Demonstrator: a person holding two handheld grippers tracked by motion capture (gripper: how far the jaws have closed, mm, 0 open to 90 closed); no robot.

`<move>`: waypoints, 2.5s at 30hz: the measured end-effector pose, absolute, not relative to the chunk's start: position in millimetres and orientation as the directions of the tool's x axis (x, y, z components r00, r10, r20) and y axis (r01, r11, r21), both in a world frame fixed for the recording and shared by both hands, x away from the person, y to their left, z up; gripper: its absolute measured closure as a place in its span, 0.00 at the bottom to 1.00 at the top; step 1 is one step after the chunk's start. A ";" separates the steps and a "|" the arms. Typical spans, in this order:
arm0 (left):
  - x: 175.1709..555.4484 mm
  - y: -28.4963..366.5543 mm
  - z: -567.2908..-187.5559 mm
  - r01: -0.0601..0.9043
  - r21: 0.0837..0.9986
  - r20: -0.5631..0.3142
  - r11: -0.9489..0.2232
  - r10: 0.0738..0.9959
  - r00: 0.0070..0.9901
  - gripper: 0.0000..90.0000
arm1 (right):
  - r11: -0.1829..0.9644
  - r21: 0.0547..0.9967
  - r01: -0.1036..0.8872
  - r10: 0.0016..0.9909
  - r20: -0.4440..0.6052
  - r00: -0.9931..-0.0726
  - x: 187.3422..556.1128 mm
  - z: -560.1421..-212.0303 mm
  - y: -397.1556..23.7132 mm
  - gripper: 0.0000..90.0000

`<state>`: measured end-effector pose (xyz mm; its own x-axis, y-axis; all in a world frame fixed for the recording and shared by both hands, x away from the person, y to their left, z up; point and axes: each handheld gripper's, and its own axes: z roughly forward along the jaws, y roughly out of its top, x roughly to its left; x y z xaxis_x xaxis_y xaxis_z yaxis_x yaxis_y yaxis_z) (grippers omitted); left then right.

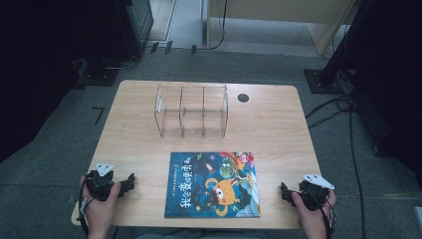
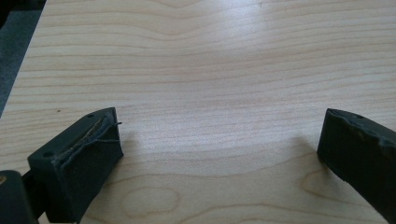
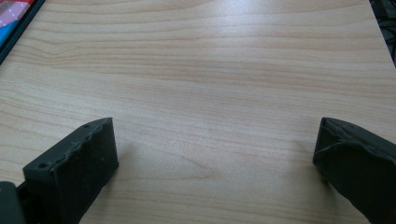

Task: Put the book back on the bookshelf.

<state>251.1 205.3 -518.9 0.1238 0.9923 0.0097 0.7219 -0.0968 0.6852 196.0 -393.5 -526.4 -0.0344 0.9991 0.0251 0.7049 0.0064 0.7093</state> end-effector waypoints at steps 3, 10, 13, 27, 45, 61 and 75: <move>249.7 203.8 -518.6 0.722 0.684 0.010 -0.102 0.991 0.131 0.00 | 0.005 0.709 0.705 0.999 0.026 -0.033 195.7 -526.4 -393.2 0.00; 247.6 199.0 -514.9 0.712 0.699 -0.056 -0.073 0.986 0.156 0.00 | 0.009 0.723 0.691 0.999 0.020 -0.035 192.6 -525.1 -392.4 0.00; 244.0 189.2 -509.3 0.691 0.719 -0.056 -0.080 0.984 0.172 0.00 | -0.027 0.743 0.668 0.998 0.061 -0.028 189.1 -521.3 -390.7 0.00; 234.1 147.6 -503.3 0.674 0.724 -0.056 -0.144 0.963 0.265 0.00 | 0.001 0.774 0.633 0.994 0.066 -0.082 193.3 -517.1 -354.9 0.08; 229.1 74.1 -516.2 0.673 0.691 -0.084 -0.264 0.895 0.437 0.05 | -0.049 0.763 0.645 0.960 0.215 -0.182 195.8 -523.2 -304.1 0.43; 222.7 59.7 -516.1 0.651 0.713 -0.141 -0.261 0.856 0.498 0.14 | -0.103 0.743 0.662 0.918 0.328 -0.225 194.3 -523.9 -290.3 0.51; 226.7 67.9 -515.8 0.675 0.718 -0.238 -0.172 0.850 0.470 0.17 | -0.321 0.662 0.677 0.838 0.532 -0.123 195.1 -526.9 -304.4 0.61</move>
